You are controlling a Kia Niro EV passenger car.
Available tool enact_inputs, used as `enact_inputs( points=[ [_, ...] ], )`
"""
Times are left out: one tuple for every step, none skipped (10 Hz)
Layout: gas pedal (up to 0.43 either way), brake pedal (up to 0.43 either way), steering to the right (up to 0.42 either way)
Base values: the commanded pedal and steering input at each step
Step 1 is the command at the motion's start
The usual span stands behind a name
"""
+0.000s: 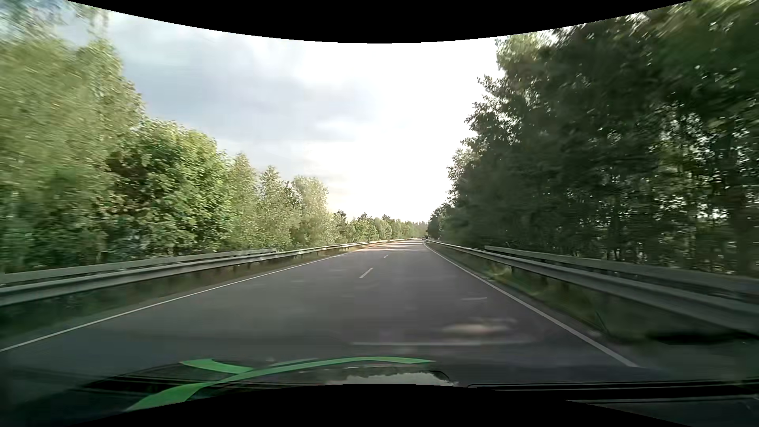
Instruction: Follow the waypoints while adhering to traffic rules and regulations
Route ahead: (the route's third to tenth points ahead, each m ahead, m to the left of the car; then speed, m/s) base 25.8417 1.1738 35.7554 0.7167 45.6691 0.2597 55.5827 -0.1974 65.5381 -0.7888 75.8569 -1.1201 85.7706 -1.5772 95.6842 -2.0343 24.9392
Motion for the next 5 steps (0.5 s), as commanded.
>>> enact_inputs(
  points=[
    [0.24,0.0,0.004],
    [0.24,0.0,0.004],
    [0.24,0.0,0.004],
    [0.24,0.0,0.003],
    [0.24,0.0,0.004]
  ],
)
